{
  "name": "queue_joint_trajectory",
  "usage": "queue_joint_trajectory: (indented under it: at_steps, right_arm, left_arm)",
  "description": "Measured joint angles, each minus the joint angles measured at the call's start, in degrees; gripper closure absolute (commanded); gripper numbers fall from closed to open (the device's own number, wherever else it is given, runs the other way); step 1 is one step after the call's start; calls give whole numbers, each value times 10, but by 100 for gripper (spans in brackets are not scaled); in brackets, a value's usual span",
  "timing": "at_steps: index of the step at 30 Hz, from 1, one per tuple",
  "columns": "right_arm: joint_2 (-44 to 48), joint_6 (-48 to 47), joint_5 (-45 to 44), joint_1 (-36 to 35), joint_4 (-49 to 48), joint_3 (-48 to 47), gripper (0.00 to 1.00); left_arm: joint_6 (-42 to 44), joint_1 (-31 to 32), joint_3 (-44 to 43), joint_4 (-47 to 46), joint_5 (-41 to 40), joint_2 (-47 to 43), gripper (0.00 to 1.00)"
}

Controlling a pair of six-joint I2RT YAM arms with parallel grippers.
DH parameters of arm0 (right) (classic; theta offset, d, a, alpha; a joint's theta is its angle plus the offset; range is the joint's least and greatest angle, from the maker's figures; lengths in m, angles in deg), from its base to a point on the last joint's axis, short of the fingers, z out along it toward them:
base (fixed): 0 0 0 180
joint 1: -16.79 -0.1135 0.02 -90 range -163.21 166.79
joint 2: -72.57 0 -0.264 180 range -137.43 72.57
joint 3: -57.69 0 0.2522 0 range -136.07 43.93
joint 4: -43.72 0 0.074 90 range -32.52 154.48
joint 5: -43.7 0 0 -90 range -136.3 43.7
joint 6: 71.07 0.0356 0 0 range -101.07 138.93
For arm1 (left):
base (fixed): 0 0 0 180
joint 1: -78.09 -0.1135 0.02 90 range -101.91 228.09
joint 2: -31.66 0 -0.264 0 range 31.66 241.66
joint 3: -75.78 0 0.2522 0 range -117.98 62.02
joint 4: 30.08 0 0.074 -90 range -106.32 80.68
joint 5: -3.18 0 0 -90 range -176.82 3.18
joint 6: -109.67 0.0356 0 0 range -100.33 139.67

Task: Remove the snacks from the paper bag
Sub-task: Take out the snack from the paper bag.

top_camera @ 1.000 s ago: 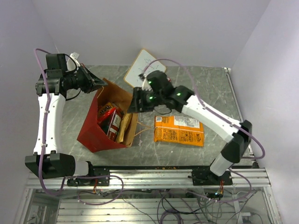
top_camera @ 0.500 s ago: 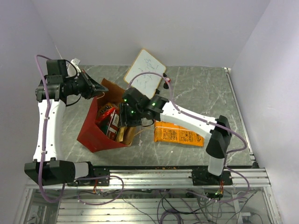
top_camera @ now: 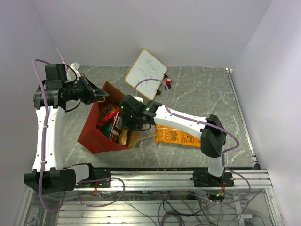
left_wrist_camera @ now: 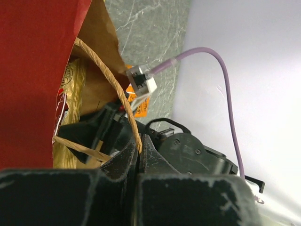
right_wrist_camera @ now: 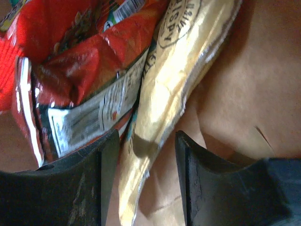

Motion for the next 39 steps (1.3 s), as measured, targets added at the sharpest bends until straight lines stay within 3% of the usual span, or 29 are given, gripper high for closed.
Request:
queue_joint_trajectory:
  at_steps: [5, 14, 17, 26, 39]
  right_arm:
    - [-24, 4, -8, 2, -11, -1, 51]
    - [-29, 9, -7, 17, -2, -8, 92]
    - [-29, 9, -6, 17, 4, -16, 100]
    - [-31, -37, 16, 17, 29, -76, 100]
    - [15, -159, 59, 17, -25, -101, 100]
  left_arm:
    - [0, 0, 5, 5, 0, -19, 93]
    - [4, 0, 8, 8, -2, -24, 93]
    - [4, 0, 8, 6, -3, -24, 93]
    - [13, 0, 4, 5, -21, -5, 93]
    - [32, 0, -35, 11, -56, 16, 93]
